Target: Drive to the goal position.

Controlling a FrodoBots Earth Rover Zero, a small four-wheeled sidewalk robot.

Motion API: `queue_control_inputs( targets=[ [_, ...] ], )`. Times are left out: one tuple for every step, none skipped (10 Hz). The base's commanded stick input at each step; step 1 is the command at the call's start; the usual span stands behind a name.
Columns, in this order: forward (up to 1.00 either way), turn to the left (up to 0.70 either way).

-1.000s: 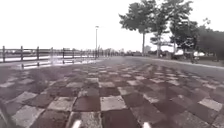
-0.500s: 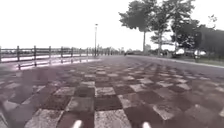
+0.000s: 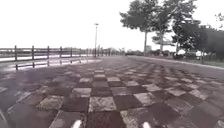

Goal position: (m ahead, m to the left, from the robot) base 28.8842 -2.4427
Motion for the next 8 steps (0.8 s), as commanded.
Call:
queue_control_inputs(
  targets=[
    [0.85, 0.01],
    [0.85, 0.01],
    [0.85, 0.01],
    [0.85, 0.01],
    [0.85, 0.01],
    [0.85, 0.01],
    [0.85, 0.01],
    [0.85, 0.01]
  ],
)
